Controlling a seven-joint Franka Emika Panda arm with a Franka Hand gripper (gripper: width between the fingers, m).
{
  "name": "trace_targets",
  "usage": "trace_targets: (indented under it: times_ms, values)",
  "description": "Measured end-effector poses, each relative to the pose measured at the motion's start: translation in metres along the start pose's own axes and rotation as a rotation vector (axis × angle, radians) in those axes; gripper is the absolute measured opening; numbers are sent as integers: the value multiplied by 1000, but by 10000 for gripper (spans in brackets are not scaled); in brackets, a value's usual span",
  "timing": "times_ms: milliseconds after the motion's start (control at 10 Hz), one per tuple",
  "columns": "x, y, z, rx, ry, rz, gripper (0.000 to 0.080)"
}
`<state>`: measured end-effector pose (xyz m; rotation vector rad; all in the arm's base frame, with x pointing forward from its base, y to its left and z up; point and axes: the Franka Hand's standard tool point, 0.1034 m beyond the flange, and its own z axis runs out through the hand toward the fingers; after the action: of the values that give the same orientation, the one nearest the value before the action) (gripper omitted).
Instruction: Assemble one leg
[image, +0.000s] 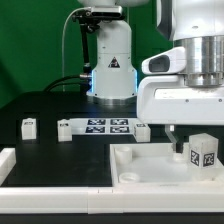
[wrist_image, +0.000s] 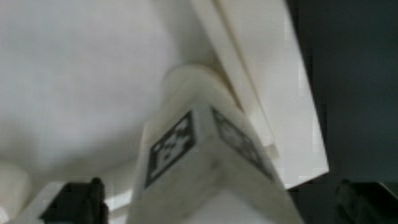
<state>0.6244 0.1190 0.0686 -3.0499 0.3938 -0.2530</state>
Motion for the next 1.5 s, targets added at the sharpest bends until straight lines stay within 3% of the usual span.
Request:
trace_targets:
  times_ms: [300,500,600,700,800,900,1100,1300,1500]
  values:
    - [3,0,0,-24,27,-355,649]
    - [3,3,0,-26,27,-409,649]
    - [3,3,0,-26,27,-407,522]
    - [3,3,0,-26,27,-407,522]
    - [3,3,0,-26,27,-398,384]
    - [3,3,0,-25,27,-357,290]
    - [3,2,1,-19,30,-244,290]
    - [2,1,1,-5,39,46,290]
    - [2,5,1,-9,43,319,290]
